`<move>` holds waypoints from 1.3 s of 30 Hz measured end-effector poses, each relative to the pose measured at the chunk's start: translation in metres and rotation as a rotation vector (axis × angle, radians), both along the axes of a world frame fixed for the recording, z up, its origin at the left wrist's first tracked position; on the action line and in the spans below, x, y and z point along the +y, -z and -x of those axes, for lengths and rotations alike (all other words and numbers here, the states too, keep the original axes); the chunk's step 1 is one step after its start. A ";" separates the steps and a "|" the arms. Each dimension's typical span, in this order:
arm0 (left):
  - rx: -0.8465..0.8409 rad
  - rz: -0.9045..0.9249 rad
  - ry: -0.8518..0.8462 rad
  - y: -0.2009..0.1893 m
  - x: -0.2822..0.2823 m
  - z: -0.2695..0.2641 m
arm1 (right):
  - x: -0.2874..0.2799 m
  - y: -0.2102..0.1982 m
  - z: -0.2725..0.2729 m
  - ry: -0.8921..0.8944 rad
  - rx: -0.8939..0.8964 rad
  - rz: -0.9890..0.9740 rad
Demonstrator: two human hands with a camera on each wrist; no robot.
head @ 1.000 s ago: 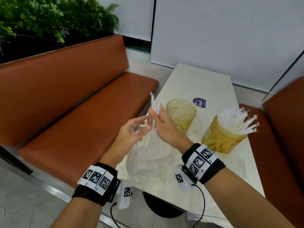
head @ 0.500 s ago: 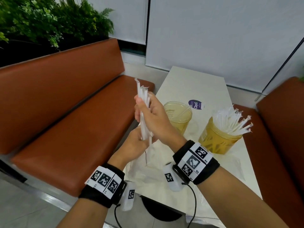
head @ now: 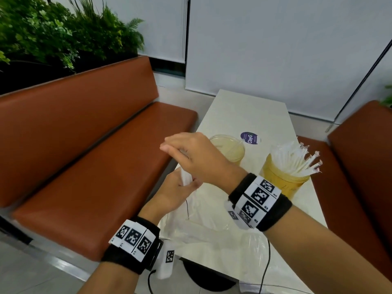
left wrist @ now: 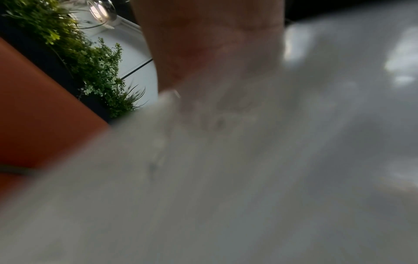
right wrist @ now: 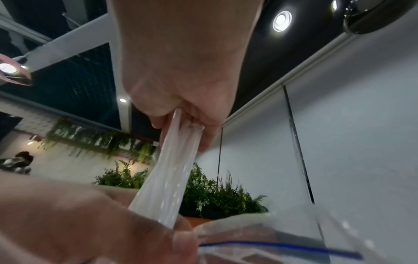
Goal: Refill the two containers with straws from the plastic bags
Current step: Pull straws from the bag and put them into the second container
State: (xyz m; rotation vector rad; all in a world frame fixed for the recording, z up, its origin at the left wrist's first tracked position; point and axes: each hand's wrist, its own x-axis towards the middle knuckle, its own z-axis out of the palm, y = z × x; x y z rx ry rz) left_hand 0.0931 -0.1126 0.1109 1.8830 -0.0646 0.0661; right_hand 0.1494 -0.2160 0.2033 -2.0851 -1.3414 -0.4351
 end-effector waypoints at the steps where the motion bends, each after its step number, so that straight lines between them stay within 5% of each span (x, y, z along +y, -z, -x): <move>1: -0.002 0.024 -0.007 0.002 0.000 -0.001 | -0.002 -0.004 0.003 -0.048 0.069 -0.057; 5: -0.016 0.048 -0.029 -0.001 0.004 -0.001 | -0.005 -0.017 0.010 0.068 0.495 -0.413; 7: -0.030 0.053 -0.025 -0.006 0.005 0.000 | -0.005 -0.009 0.007 0.129 0.684 -0.289; 9: -0.069 0.086 -0.013 -0.011 0.004 0.002 | -0.004 0.003 0.007 0.085 0.723 -0.078; 12: -0.071 0.116 0.051 -0.015 0.002 0.005 | 0.000 0.009 0.011 0.059 0.702 -0.061; 20: 0.056 -0.082 0.033 -0.023 0.008 0.009 | -0.030 -0.045 0.006 -0.005 0.853 -0.711; 24: 0.055 -0.028 0.066 -0.022 0.004 0.006 | -0.074 -0.080 -0.006 -0.025 0.817 -1.052; 28: 0.042 -0.047 0.070 -0.018 0.002 0.001 | -0.134 -0.097 -0.038 0.156 0.550 -1.247; 33: 0.065 -0.151 0.020 -0.029 -0.019 -0.004 | -0.198 -0.068 -0.090 0.479 0.184 -1.103; 36: 0.086 -0.223 0.007 -0.038 -0.031 0.000 | -0.222 -0.031 -0.104 0.683 0.164 -0.942; 39: 0.114 -0.488 0.045 -0.048 -0.038 0.006 | -0.239 0.009 -0.116 0.790 0.279 -0.805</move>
